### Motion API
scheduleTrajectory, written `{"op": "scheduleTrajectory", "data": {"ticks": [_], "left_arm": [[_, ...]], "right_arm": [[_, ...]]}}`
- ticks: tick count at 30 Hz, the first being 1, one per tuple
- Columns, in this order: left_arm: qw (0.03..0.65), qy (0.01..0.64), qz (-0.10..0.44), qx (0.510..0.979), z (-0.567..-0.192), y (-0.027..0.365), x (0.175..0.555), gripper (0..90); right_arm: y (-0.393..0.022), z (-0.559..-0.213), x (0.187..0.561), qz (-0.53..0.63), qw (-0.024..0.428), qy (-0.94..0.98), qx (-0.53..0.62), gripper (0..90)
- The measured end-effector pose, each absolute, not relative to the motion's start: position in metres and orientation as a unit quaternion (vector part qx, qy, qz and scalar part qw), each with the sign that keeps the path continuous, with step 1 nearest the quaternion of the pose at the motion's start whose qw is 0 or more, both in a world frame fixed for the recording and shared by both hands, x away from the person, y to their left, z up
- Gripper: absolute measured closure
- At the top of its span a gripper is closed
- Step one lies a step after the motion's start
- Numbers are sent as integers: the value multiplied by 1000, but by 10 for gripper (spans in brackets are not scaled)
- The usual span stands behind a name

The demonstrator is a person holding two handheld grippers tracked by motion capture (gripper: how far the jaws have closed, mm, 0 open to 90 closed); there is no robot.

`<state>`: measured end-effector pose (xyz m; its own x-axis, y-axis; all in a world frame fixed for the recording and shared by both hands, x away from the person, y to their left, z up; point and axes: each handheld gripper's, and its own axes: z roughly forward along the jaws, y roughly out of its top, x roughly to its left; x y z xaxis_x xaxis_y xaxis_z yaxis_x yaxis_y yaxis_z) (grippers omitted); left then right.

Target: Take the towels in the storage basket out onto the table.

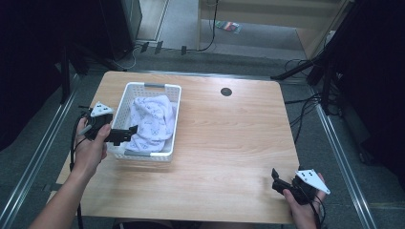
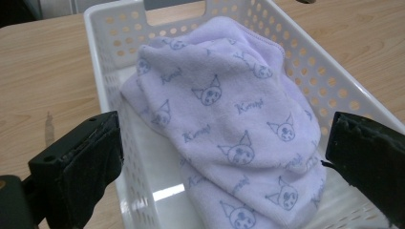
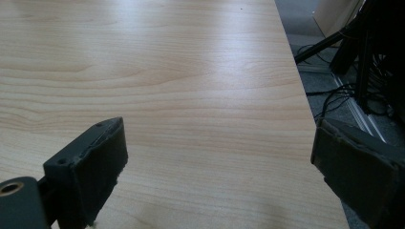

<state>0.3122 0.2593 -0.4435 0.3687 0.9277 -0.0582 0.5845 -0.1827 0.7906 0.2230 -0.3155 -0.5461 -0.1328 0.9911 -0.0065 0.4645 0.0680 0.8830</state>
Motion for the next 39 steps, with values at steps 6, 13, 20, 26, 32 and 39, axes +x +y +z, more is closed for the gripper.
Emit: {"op": "scheduleTrajectory", "data": {"ticks": [6, 13, 20, 26, 32, 39], "left_arm": [[365, 513, 212, 747, -449, 250, 326, 0], [357, 517, 203, 751, -453, 242, 339, 0], [347, 519, 198, 756, -454, 236, 352, 0], [337, 520, 187, 762, -452, 233, 367, 0], [332, 510, 171, 775, -461, 224, 380, 0], [304, 529, 165, 774, -474, 214, 393, 0]], "right_arm": [[-316, -546, 223, 386, 341, 647, 563, 51], [-316, -546, 223, 386, 342, 646, 563, 51], [-316, -546, 223, 385, 341, 645, 565, 51], [-316, -546, 223, 385, 341, 645, 565, 50], [-316, -546, 223, 385, 341, 645, 566, 50], [-316, -546, 223, 385, 341, 645, 566, 51]]}}
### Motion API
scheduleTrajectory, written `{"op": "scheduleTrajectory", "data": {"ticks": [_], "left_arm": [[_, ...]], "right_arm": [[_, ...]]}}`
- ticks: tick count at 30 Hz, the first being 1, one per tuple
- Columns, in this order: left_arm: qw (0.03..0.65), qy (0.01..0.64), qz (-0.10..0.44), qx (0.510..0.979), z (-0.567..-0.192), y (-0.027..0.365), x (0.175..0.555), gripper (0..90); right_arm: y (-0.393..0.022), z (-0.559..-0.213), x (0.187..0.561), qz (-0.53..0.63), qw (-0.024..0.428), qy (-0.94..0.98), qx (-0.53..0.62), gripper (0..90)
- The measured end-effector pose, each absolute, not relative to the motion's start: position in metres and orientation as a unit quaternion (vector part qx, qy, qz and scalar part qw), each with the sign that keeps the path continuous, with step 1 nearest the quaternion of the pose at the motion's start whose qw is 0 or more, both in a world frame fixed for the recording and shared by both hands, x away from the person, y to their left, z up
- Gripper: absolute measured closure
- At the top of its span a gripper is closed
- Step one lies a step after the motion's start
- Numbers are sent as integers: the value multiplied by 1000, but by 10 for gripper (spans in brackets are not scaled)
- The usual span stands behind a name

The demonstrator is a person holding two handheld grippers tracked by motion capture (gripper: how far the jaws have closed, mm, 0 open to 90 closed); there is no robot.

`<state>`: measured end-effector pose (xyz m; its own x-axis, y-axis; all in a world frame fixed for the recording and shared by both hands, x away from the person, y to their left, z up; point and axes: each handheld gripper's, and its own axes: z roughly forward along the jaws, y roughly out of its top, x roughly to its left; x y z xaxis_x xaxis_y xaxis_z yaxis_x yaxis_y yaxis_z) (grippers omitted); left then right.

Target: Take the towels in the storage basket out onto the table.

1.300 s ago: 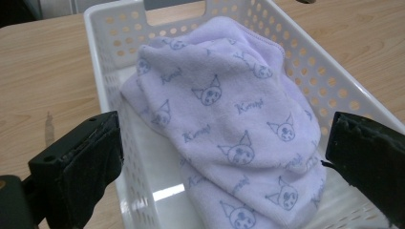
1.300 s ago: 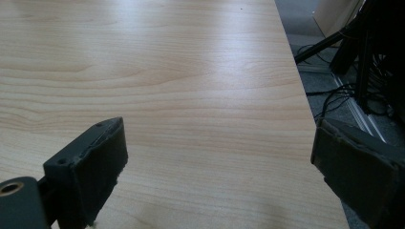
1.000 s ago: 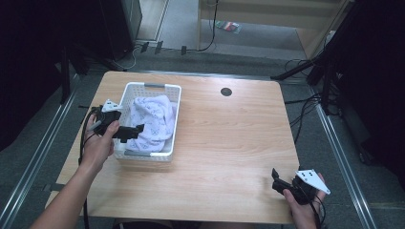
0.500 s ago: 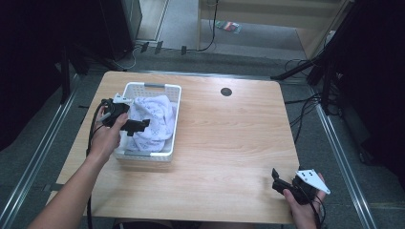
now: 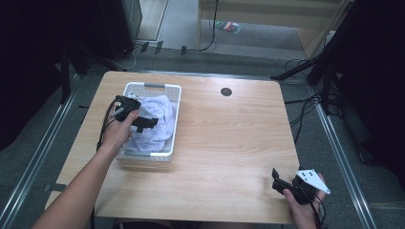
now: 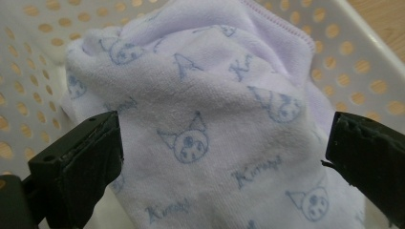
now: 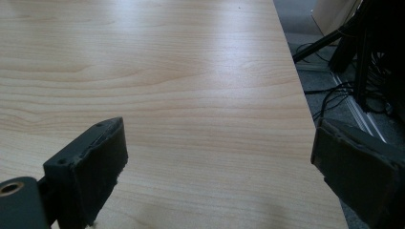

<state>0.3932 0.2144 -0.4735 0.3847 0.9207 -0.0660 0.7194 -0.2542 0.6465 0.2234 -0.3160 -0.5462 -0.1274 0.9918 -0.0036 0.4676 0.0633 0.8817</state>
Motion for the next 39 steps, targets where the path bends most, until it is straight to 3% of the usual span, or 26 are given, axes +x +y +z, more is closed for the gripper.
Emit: {"op": "scheduleTrajectory", "data": {"ticks": [19, 39], "left_arm": [[255, 544, 127, 789, -510, 206, 412, 0], [236, 536, 158, 795, -522, 194, 410, 0]], "right_arm": [[-316, -546, 223, 386, 339, 645, 566, 50], [-316, -546, 224, 383, 340, 647, 565, 51]]}}
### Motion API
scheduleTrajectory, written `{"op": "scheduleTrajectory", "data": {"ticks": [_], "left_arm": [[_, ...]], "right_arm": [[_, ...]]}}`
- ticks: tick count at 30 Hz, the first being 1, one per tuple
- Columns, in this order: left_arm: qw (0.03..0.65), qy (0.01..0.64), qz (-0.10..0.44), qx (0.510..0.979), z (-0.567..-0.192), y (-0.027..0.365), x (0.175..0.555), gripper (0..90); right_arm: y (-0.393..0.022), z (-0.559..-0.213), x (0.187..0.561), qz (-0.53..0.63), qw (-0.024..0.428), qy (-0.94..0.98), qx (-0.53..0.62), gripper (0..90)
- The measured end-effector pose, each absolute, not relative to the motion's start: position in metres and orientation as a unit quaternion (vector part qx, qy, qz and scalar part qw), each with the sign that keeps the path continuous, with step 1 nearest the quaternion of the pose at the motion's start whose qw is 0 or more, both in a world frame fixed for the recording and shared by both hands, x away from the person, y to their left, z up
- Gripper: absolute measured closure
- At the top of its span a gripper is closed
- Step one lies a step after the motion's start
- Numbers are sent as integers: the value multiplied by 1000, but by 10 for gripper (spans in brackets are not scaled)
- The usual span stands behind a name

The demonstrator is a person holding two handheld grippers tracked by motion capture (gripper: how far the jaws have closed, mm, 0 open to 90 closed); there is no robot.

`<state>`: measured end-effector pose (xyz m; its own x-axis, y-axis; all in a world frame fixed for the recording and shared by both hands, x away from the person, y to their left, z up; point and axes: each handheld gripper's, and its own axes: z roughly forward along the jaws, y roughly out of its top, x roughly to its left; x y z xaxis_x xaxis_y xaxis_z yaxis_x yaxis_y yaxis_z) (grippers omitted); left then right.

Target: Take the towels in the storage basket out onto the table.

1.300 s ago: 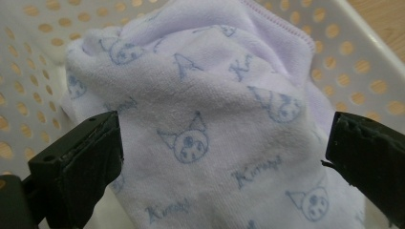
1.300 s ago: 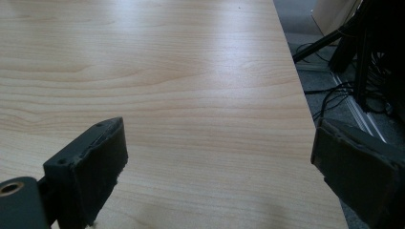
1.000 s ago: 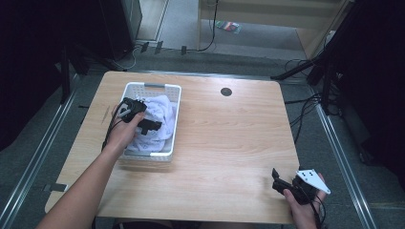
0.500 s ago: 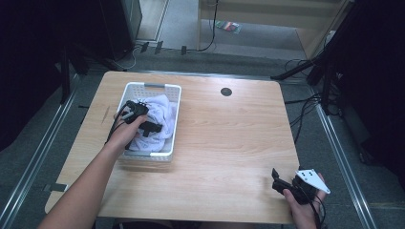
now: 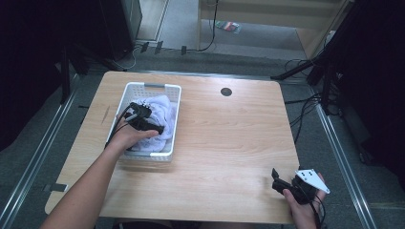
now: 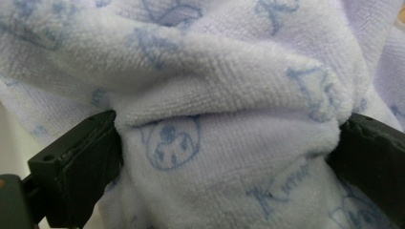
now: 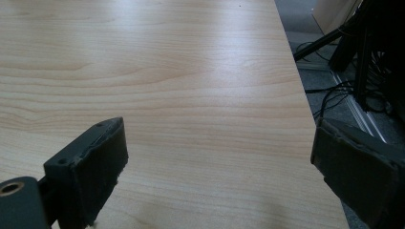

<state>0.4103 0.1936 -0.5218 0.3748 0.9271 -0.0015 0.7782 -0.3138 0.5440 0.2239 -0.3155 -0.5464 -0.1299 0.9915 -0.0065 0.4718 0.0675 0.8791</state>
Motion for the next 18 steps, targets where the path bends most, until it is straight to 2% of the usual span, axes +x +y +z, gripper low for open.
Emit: {"op": "scheduleTrajectory", "data": {"ticks": [4, 8, 11, 13, 14, 18], "left_arm": [[216, 551, 143, 793, -521, 191, 413, 5], [214, 554, 127, 794, -519, 191, 414, 83], [219, 545, 123, 800, -516, 190, 412, 199], [231, 544, 119, 798, -514, 190, 410, 375], [232, 542, 116, 799, -513, 190, 409, 427], [233, 539, 111, 802, -511, 189, 409, 549]], "right_arm": [[-315, -546, 224, 382, 339, 647, 566, 52], [-315, -546, 224, 381, 339, 647, 568, 53], [-315, -547, 224, 380, 339, 647, 568, 54], [-315, -547, 225, 379, 340, 648, 566, 54], [-315, -547, 225, 379, 340, 648, 567, 55], [-315, -547, 225, 379, 339, 646, 569, 56]]}}
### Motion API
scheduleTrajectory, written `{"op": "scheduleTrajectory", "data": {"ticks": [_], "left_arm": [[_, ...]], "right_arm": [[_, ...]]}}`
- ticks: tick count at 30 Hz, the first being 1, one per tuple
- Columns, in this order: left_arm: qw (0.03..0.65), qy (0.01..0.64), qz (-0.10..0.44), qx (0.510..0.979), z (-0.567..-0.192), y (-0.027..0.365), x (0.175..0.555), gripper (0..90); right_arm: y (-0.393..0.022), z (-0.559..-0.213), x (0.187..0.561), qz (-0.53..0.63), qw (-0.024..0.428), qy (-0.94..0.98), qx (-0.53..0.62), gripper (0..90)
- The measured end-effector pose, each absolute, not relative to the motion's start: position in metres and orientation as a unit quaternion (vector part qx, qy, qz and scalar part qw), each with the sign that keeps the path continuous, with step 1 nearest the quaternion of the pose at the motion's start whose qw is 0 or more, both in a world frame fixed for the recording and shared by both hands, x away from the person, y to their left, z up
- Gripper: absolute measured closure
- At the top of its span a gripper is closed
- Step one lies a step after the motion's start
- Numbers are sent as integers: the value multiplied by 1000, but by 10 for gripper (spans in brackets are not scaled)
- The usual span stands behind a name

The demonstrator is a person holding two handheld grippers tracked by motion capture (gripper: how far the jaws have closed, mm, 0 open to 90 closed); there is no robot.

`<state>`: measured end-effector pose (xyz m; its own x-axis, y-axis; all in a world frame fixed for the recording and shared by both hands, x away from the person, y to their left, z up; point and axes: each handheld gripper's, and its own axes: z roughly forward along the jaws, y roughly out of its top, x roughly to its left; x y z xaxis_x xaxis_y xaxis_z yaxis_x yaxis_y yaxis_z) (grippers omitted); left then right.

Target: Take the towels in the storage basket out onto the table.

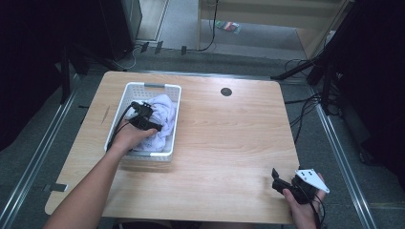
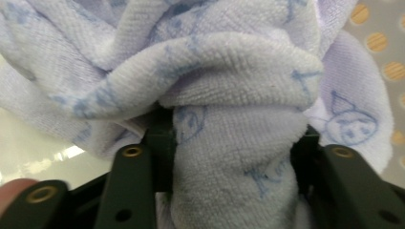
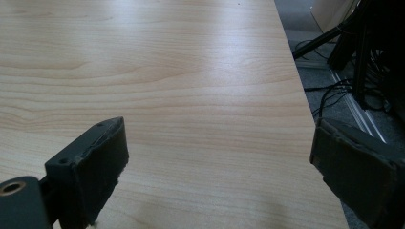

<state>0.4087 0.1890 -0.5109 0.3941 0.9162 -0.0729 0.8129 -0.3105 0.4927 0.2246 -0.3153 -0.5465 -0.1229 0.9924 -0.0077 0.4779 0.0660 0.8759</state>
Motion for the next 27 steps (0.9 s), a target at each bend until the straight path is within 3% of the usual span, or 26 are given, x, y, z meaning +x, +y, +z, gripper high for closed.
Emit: {"op": "scheduleTrajectory", "data": {"ticks": [8, 27], "left_arm": [[217, 524, 94, 818, -502, 186, 409, 648], [259, 531, 115, 799, -454, 207, 408, 649]], "right_arm": [[-316, -546, 225, 381, 340, 645, 568, 56], [-316, -546, 225, 379, 340, 646, 569, 58]]}}
